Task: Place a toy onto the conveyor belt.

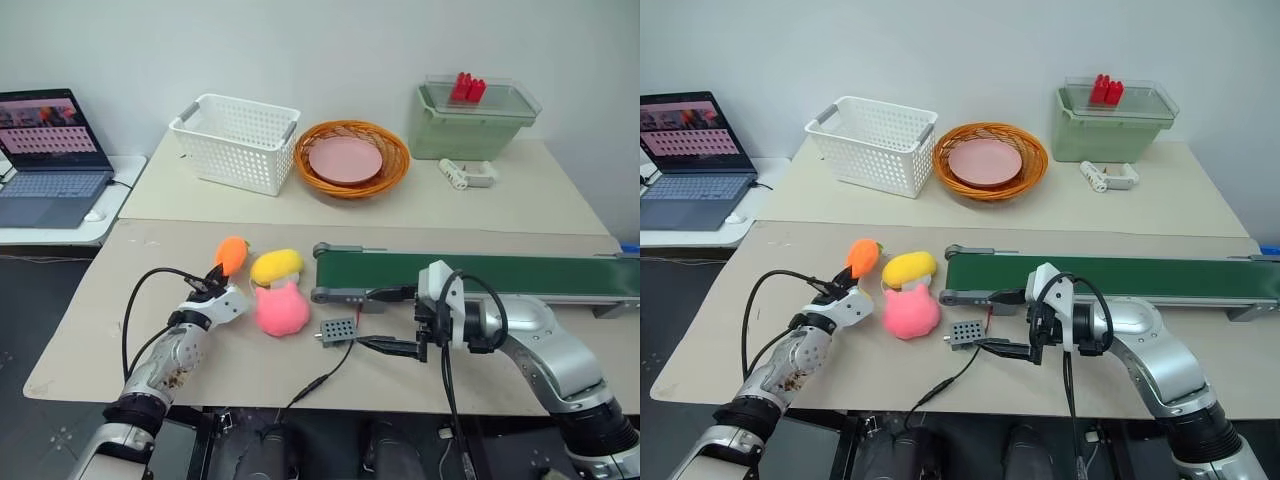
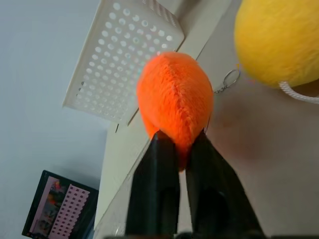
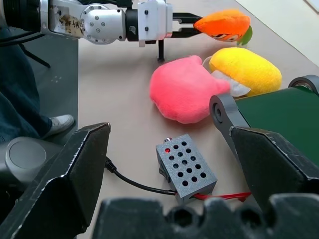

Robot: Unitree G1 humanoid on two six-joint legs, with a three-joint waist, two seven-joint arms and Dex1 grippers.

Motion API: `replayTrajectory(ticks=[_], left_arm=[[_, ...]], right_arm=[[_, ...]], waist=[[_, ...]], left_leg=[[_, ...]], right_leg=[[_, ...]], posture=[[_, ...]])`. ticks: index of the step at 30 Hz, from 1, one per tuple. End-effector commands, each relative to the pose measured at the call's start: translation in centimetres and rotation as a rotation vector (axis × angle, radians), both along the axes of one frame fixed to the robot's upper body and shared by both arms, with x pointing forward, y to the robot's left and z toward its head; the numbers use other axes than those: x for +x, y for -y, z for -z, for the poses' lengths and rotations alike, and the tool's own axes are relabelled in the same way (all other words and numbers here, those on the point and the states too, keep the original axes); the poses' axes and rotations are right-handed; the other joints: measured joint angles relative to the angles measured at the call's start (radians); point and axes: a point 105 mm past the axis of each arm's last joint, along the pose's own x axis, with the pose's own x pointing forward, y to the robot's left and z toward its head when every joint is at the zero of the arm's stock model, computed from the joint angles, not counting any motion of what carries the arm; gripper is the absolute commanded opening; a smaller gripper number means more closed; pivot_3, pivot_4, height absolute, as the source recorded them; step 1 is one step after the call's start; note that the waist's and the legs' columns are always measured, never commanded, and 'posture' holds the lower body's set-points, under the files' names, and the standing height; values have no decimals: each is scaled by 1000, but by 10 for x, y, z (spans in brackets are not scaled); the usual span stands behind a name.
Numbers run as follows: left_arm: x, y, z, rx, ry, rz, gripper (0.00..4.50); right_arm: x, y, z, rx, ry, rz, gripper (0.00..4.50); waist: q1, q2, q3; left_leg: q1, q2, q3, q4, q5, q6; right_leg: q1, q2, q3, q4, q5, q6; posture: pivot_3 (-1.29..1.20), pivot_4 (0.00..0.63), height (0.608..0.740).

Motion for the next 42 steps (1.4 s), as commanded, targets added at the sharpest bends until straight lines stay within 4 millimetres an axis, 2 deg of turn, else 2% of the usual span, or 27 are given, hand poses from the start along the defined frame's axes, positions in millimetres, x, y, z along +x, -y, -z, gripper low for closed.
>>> replayTrajectory(ticks=[1, 6, 7, 10, 12, 14, 17, 19, 22, 24, 26, 29, 31, 34, 38, 42], left_arm=[[-2, 3, 7, -4, -21, 5, 21], [2, -21, -18, -175, 66, -115, 21], [3, -32, -28, -270, 99, -170, 21], [1, -78, -87, -635, 332, -353, 21], [-3, -94, -105, -801, 400, -401, 21], [-1, -96, -121, -1038, 422, -352, 21], [6, -75, -136, -1349, 340, -153, 21], [15, -46, -133, -1527, 149, 7, 21], [16, -8, -118, -1696, -146, 171, 21], [10, 18, -114, -1768, -312, 288, 21], [1, 44, -119, -1854, -475, 441, 21], [-12, 64, -128, -1900, -608, 589, 21], [-24, 86, -134, -1936, -781, 734, 21], [-28, 93, -139, -2011, -885, 809, 21], [-22, 100, -130, -2040, -984, 768, 21], [-7, 109, -115, -2066, -1056, 658, 21]], right_arm=[[-1, 1, -13, 13, 51, 4, 4500], [0, 2, -11, 11, 47, 8, 4500], [1, 2, -11, 9, 45, 9, 4500], [1, 5, -7, -2, 32, 14, 4500], [1, 5, -6, -6, 29, 14, 4500], [2, 5, -5, -7, 26, 16, 4500], [4, 6, -3, -9, 21, 19, 4500], [5, 6, -2, -8, 18, 17, 4500], [5, 5, -1, -8, 17, 15, 4500], [6, 5, -1, -9, 17, 18, 4500], [7, 5, -1, -11, 18, 21, 4500], [8, 6, 0, -16, 19, 28, 4500], [7, 8, 2, -26, 17, 33, 4500], [6, 9, 2, -27, 17, 39, 4500], [4, 10, 2, -22, 17, 50, 4500], [1, 11, 3, -20, 13, 62, 4500]], waist=[[0, 0, 0], [-3, 0, 0], [-6, 0, 0], [-11, -6, 3], [-14, -8, 4], [-16, -8, 4], [-16, -8, 4], [-17, -9, 4], [-19, -9, 4], [-26, -9, 4], [-31, -9, 4], [-35, -9, 5], [-36, -9, 5], [-33, -9, 5], [-30, -9, 5], [-27, -10, 5]], left_leg=[[0, 0, 0, 0, 0, 0], [-2, 0, 0, 0, 1, 0], [-3, 0, 0, 0, 1, -1], [-5, 0, 0, 1, 4, -6], [-6, 1, -1, 1, 6, -8], [-5, 0, -1, 1, 6, -8], [-5, 0, -1, 2, 6, -7], [-4, -1, 0, 3, 5, -7], [-3, 0, -1, 4, 5, -7], [-2, 0, -1, 4, 6, -7], [-2, 0, -1, 4, 6, -7], [-2, 1, -1, 4, 6, -8], [0, 1, -1, 4, 6, -8], [5, 1, -1, 3, 6, -8], [7, 0, -2, 3, 6, -8], [7, 0, -1, 3, 6, -8]], right_leg=[[0, 0, 0, 0, 0, 0], [-2, 1, 0, 0, 0, 0], [-2, 1, 0, 0, 0, 0], [-5, 2, 0, 0, 0, 0], [-5, 2, -1, 0, 0, 0], [-4, 2, -1, 0, 0, 0], [-1, 2, 0, -1, 1, 2], [1, 2, 0, -1, 1, 2], [3, 5, 0, -1, 1, 3], [4, 8, 2, -1, 1, 3], [4, 9, 3, -1, 0, 4], [4, 10, 4, -1, 0, 4], [4, 10, 4, -1, 0, 4], [10, 10, 4, -1, -5, 9], [12, 10, 5, -1, -6, 9], [13, 10, 5, -2, -4, 5]], posture=[[0, 150, 740], [0, 150, 740], [0, 150, 740], [0, 150, 740], [0, 150, 740], [0, 150, 740], [0, 150, 740], [0, 150, 740], [0, 150, 740], [0, 150, 740], [0, 150, 740], [0, 150, 740], [0, 150, 740], [0, 150, 740], [0, 150, 740], [0, 150, 740]])
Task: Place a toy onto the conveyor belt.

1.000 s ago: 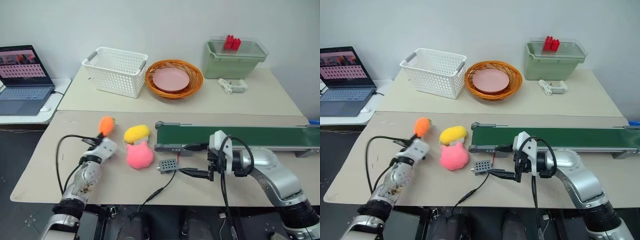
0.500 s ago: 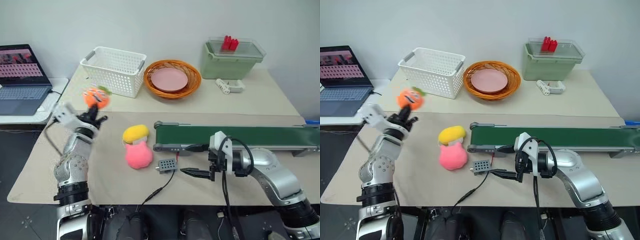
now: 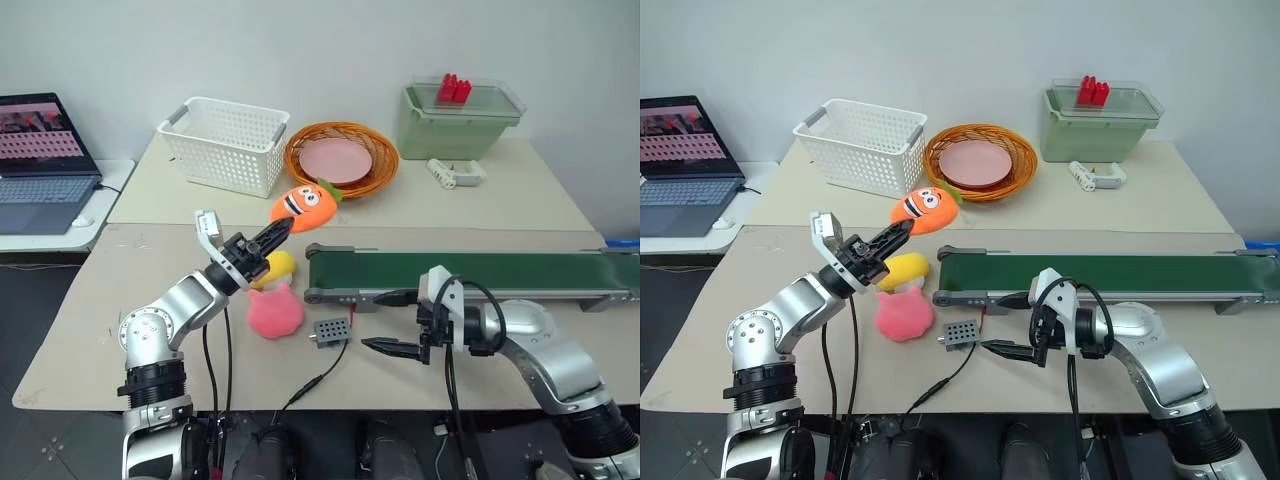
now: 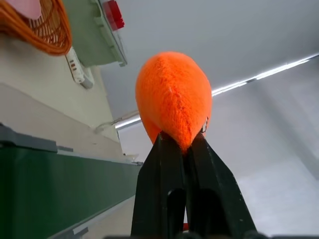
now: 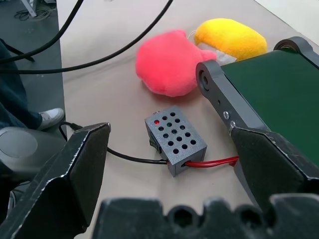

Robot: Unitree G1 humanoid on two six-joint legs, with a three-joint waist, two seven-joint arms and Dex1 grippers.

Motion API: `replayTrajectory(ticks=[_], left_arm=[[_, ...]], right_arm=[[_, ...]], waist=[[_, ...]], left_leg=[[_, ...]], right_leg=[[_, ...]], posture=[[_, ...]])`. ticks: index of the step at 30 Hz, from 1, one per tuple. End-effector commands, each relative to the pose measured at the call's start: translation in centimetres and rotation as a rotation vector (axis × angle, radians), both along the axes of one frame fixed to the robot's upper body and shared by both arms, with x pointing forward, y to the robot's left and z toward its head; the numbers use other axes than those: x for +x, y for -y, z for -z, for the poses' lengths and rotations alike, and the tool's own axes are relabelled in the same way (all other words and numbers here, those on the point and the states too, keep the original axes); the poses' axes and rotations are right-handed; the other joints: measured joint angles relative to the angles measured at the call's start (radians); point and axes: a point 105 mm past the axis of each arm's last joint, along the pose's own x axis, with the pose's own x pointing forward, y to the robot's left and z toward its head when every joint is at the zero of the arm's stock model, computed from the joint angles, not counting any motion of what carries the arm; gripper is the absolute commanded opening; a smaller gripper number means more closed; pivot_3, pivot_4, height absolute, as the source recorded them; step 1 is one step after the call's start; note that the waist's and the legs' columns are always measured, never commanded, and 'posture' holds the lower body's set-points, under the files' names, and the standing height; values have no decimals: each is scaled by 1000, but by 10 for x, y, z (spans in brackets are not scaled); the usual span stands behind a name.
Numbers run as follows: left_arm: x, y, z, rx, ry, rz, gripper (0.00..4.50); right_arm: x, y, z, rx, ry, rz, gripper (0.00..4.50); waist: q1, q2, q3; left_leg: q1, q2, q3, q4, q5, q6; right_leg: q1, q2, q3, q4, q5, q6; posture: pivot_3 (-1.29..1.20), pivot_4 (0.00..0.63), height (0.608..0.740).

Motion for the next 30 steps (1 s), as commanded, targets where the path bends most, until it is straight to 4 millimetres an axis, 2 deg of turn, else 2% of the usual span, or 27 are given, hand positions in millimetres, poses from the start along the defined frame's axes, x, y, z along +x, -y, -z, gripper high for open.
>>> replayTrajectory(ticks=[1, 6, 11, 16, 21, 23, 24, 25, 30], left_arm=[[10, 12, 3, 31, -42, 40, 21], [18, 32, 19, 128, -120, 121, 21], [18, 41, 37, 218, -178, 179, 21], [24, 37, 66, 291, -281, 146, 21], [24, 35, 70, 300, -286, 139, 21], [24, 35, 67, 295, -262, 142, 645], [24, 35, 65, 292, -251, 146, 778], [24, 35, 64, 291, -244, 149, 1310], [27, 33, 57, 296, -209, 123, 3196]], right_arm=[[-2, 2, -13, 13, 55, 8, 4500], [-4, 2, -13, 14, 57, 18, 4500], [-4, 2, -13, 13, 60, 29, 4500], [-5, 4, -14, 18, 64, 43, 4500], [-5, 4, -13, 19, 64, 46, 4500], [-4, 4, -13, 16, 66, 48, 4500], [-4, 5, -13, 15, 66, 49, 4500], [-4, 5, -13, 15, 67, 50, 4500], [-3, 4, -14, 16, 69, 46, 4500]], waist=[[1, 0, 0], [-1, 0, 0], [-3, 0, 0], [-3, -1, 0], [-4, -1, 0], [-4, -1, 0], [-4, -1, 0], [-3, -1, 0], [-3, -1, 0]], left_leg=[[0, 0, 0, 0, 0, 0], [0, -1, 0, 0, 0, 0], [-1, 0, 0, 0, 0, 0], [0, 0, 0, -1, 0, 0], [0, 0, 0, -1, 0, 0], [0, 1, 0, -1, 0, -1], [0, 1, 0, -1, 0, -1], [-1, 1, 0, -1, 0, -1], [-1, 1, 0, -1, 0, -1]], right_leg=[[0, 0, 0, 0, 1, -2], [0, 0, 0, 0, 1, -2], [0, 0, 0, 0, 1, -2], [-1, 0, 0, 0, 1, -2], [-1, 0, 0, -1, 1, -2], [-1, 0, 0, 0, 1, -2], [-1, 0, 0, 0, 1, -2], [-1, 0, 0, 0, 1, -2], [-2, 0, 0, 0, 1, -2]], posture=[[0, 150, 740], [0, 150, 740], [0, 150, 740], [0, 150, 740], [0, 150, 740], [0, 150, 740], [0, 150, 740], [0, 150, 740], [0, 150, 740]])
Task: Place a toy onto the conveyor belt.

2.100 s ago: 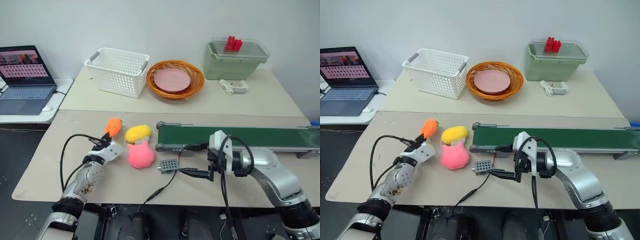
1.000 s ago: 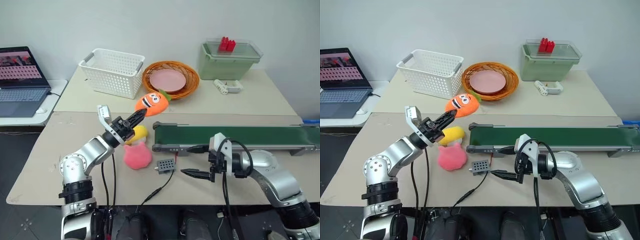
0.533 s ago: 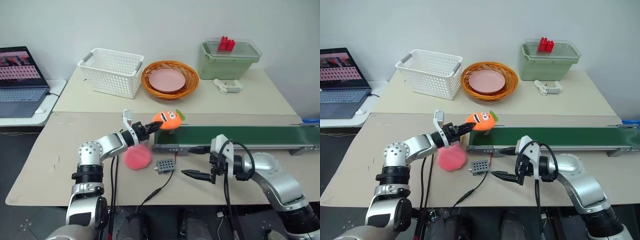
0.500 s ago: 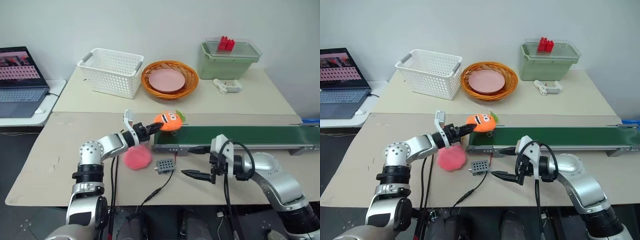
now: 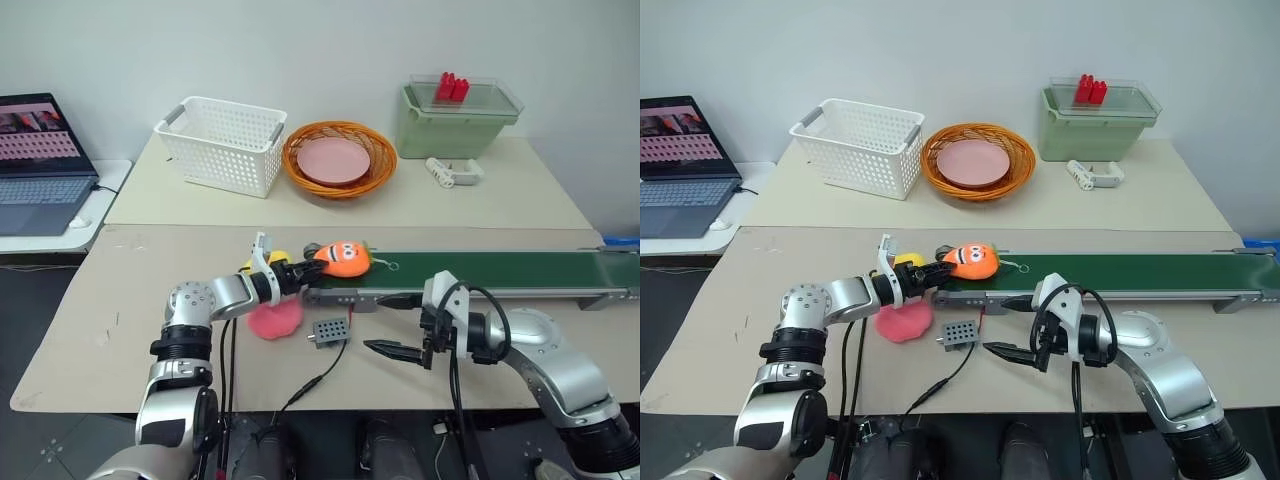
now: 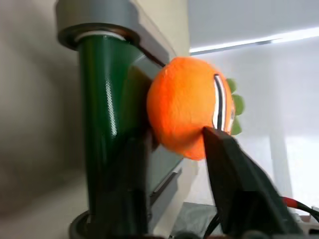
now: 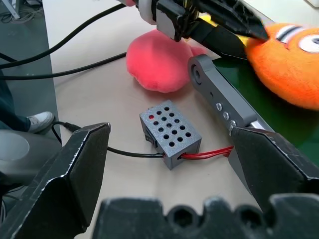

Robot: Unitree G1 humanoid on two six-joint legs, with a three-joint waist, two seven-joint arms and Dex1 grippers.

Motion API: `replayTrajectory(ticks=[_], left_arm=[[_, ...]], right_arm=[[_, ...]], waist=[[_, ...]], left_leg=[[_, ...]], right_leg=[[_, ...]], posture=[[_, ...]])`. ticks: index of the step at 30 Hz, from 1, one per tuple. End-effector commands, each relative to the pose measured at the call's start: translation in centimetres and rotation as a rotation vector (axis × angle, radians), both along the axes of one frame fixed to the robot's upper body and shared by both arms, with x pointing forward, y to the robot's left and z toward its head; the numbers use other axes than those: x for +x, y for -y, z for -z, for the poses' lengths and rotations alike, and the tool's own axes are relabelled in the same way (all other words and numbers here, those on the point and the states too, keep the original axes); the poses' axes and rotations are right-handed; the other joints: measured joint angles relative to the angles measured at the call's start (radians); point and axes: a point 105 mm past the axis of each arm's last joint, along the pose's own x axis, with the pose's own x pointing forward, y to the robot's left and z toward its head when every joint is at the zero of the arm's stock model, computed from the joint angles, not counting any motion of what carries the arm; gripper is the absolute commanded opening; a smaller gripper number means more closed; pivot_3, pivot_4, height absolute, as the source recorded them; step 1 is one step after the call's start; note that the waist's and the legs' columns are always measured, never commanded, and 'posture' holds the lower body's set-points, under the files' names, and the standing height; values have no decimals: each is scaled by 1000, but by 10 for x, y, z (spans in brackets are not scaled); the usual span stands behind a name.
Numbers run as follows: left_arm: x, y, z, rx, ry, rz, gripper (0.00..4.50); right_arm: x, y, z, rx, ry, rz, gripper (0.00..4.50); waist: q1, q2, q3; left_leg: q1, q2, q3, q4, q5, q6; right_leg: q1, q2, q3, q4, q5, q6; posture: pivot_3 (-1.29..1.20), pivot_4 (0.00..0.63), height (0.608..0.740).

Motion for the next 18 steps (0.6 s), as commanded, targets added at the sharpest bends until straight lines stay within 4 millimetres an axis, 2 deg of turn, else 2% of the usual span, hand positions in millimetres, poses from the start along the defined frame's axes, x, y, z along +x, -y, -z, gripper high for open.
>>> replayTrajectory(ticks=[1, 3, 8, 11, 15, 18], left_arm=[[6, -8, -7, 18, 35, -39, 3462], [7, -9, -9, 15, 39, -46, 4241], [9, -13, -14, 38, 76, -64, 4241], [10, -22, -26, 56, 129, -90, 4241], [5, -42, -53, 121, 262, -129, 4241], [-5, -60, -79, 309, 433, -153, 4241]], right_arm=[[1, 1, -15, 14, 51, -6, 4500], [2, 1, -15, 16, 53, -8, 4500], [4, 2, -16, 15, 55, -8, 4500], [5, 2, -17, 13, 58, -9, 4500], [5, 4, -19, 10, 63, -10, 4500], [6, 5, -20, 7, 66, -11, 4500]], waist=[[0, 0, 0], [-1, 0, 0], [-1, 0, 0], [-1, 0, 0], [0, -1, 1], [0, -2, 2]], left_leg=[[0, 0, 0, 0, 0, 0], [0, 0, 0, 0, 0, 0], [0, 0, 0, 0, 0, 1], [0, 0, 0, 0, 0, 1], [-4, 0, 0, 0, 0, 0], [-5, 0, 0, 0, 0, -1]], right_leg=[[0, 0, 0, 0, 0, 0], [0, 0, 0, 0, 0, 0], [0, 0, 0, 0, 0, 0], [0, 0, 0, 0, 0, 0], [-4, 0, 0, 0, 0, 0], [-6, 0, 0, 0, 0, -1]], posture=[[0, 150, 740], [0, 150, 740], [0, 150, 740], [0, 150, 740], [0, 150, 740], [0, 150, 740]])
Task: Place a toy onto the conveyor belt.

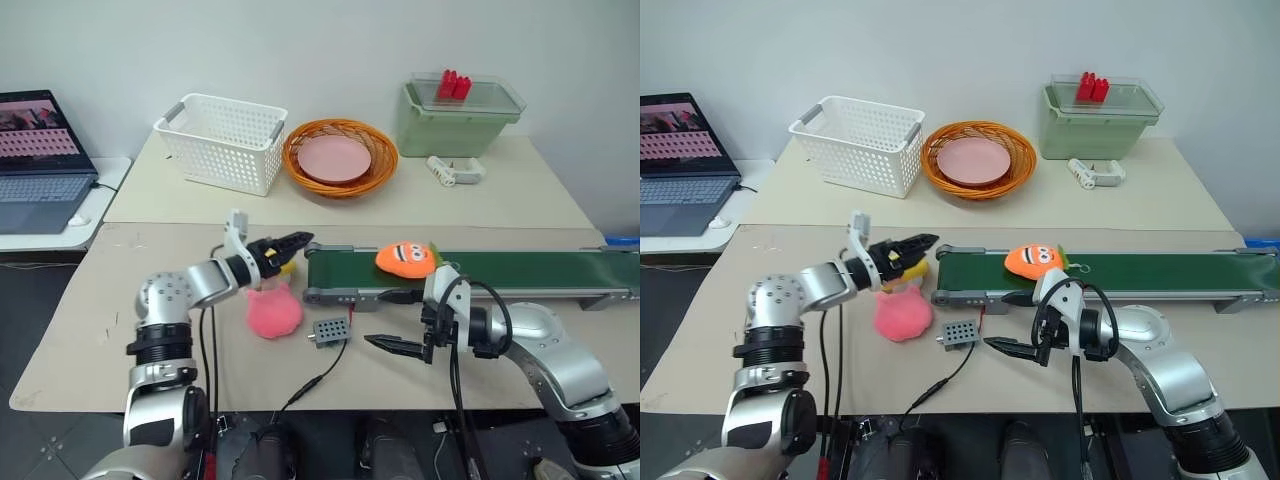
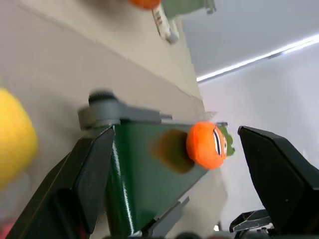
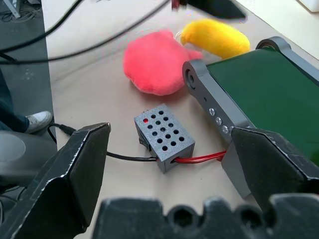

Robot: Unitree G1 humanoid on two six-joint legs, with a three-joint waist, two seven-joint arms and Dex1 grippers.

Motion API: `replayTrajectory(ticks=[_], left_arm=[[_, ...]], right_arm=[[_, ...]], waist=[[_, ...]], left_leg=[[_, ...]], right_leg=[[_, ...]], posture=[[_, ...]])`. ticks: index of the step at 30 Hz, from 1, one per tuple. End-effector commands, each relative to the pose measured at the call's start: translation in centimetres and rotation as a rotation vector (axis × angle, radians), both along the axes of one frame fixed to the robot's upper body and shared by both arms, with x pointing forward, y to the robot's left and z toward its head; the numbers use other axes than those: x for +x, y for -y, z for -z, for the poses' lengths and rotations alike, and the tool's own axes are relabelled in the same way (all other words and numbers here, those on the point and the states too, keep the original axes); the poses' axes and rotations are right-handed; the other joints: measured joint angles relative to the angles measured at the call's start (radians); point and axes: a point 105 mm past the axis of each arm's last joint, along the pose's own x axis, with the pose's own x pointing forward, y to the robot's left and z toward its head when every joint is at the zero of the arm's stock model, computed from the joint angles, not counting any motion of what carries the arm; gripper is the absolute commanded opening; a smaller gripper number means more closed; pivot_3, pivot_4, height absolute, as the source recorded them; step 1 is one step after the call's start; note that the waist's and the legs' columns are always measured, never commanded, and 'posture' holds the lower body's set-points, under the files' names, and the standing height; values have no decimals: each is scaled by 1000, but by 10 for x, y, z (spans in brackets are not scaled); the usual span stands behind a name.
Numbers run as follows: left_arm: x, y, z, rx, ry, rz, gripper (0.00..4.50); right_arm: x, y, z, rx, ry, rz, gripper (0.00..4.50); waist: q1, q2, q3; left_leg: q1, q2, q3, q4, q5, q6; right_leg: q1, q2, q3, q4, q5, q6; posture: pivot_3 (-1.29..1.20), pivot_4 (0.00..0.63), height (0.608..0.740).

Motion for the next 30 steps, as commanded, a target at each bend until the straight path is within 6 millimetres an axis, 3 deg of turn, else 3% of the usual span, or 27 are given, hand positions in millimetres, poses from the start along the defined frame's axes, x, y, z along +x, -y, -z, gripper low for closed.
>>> replayTrajectory(ticks=[1, 8, 11, 14, 18, 20, 23, 26, 30], left_arm=[[-13, -16, -37, 192, 203, -32, 4241], [-7, -62, -51, 461, 348, -360, 4241], [-1, -93, -50, 504, 357, -602, 4241], [-7, -121, -44, 687, 437, -791, 4241], [-26, -142, -30, 852, 520, -955, 4241], [-38, -149, -19, 908, 535, -1015, 4241], [-48, -159, -12, 933, 538, -1074, 4241], [-59, -181, -8, 941, 520, -1155, 4241], [-64, -196, -8, 917, 523, -1206, 4241]], right_arm=[[2, 4, -14, 9, 50, 2, 4500], [10, 3, -17, 17, 73, 14, 4500], [21, 4, -22, 34, 115, 63, 4500], [39, 9, -30, 45, 187, 162, 4500], [70, 33, -45, 103, 282, 415, 4500], [77, 47, -47, 121, 308, 515, 4500], [78, 58, -47, 123, 331, 581, 4500], [76, 77, -52, 144, 351, 677, 4500], [71, 86, -51, 151, 355, 720, 4500]], waist=[[0, 0, 1], [6, 0, 1], [3, 0, 1], [-1, 0, 1], [0, -1, 1], [6, -1, 1], [14, -1, 1], [14, -1, 1], [6, -1, 1]], left_leg=[[0, 0, 0, 0, 0, 0], [1, 0, 0, 0, 0, -1], [1, 0, 0, -1, 0, -1], [0, 0, 1, -2, 1, -2], [0, -1, 3, -8, 2, -5], [-1, -1, 3, -10, 3, -6], [-3, 0, 2, -12, 4, -7], [-4, 0, 2, -12, 5, -8], [-3, 0, 2, -12, 5, -7]], right_leg=[[-1, 0, 0, 0, 0, 0], [1, 0, 0, 0, 0, 0], [0, 0, 0, 0, 0, 0], [-1, 0, 0, 0, 0, -1], [-5, 0, 1, 0, 0, -3], [-7, 0, 1, 0, 0, -3], [-10, 0, 0, 0, 0, -5], [-11, 0, -2, 0, -1, -5], [-10, 0, -1, 0, -1, -5]], posture=[[0, 150, 740], [0, 150, 740], [0, 150, 740], [0, 150, 740], [0, 150, 740], [0, 150, 740], [0, 150, 740], [0, 150, 740], [0, 150, 740]])
